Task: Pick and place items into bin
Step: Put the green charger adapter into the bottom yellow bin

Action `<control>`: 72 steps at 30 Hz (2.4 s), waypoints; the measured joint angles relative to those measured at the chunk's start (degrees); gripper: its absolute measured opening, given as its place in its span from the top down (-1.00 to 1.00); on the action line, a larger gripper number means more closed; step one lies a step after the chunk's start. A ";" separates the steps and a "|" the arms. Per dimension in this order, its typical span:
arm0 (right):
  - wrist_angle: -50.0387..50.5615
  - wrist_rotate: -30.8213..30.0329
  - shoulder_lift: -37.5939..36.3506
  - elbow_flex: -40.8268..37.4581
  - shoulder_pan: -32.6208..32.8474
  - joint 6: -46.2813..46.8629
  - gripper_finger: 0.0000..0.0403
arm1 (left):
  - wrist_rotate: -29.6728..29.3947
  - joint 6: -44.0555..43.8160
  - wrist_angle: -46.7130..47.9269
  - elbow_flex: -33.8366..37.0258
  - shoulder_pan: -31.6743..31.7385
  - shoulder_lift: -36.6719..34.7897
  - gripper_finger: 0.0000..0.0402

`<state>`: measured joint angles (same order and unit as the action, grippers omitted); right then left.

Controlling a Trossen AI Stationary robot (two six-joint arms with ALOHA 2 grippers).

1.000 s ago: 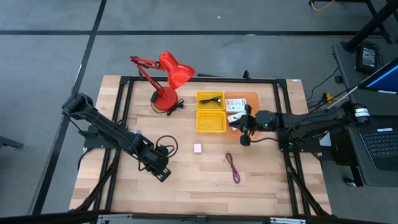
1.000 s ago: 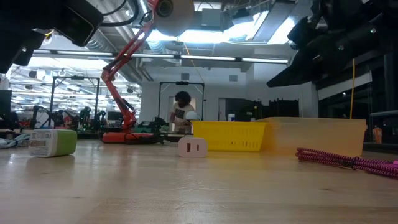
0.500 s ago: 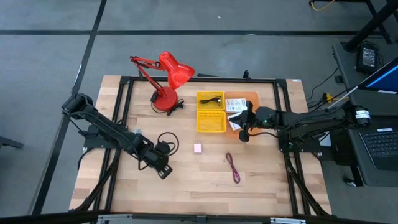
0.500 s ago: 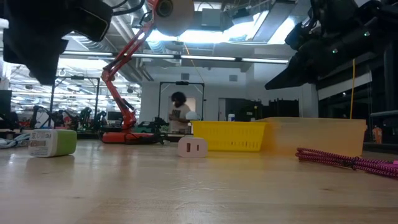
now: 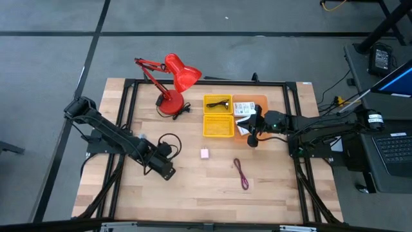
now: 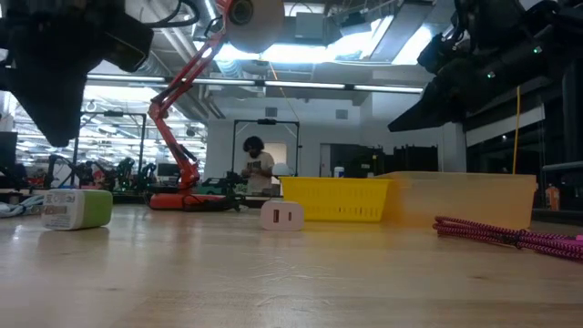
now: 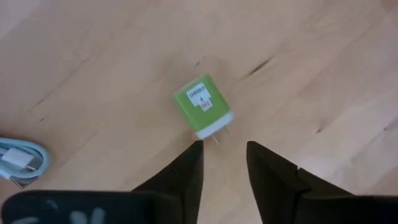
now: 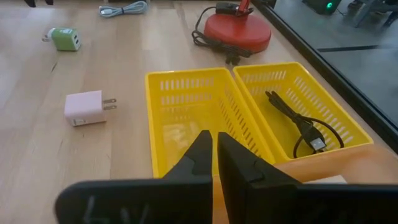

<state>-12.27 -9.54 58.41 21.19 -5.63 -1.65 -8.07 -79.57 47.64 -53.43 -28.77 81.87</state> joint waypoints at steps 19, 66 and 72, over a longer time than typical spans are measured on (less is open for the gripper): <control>0.17 0.02 0.02 0.00 0.00 0.09 0.95 | -2.72 -5.15 -0.23 0.02 0.35 7.46 -0.03; 0.48 0.04 0.04 0.00 0.04 0.11 0.95 | -0.62 -6.42 -2.84 0.07 3.52 14.71 0.13; 0.48 0.04 0.04 0.00 0.04 0.11 0.95 | 0.30 -5.10 -2.82 0.04 3.29 14.62 0.29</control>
<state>-11.79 -9.50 58.46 21.19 -5.58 -1.54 -7.77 -84.67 44.82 -53.39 -25.49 96.49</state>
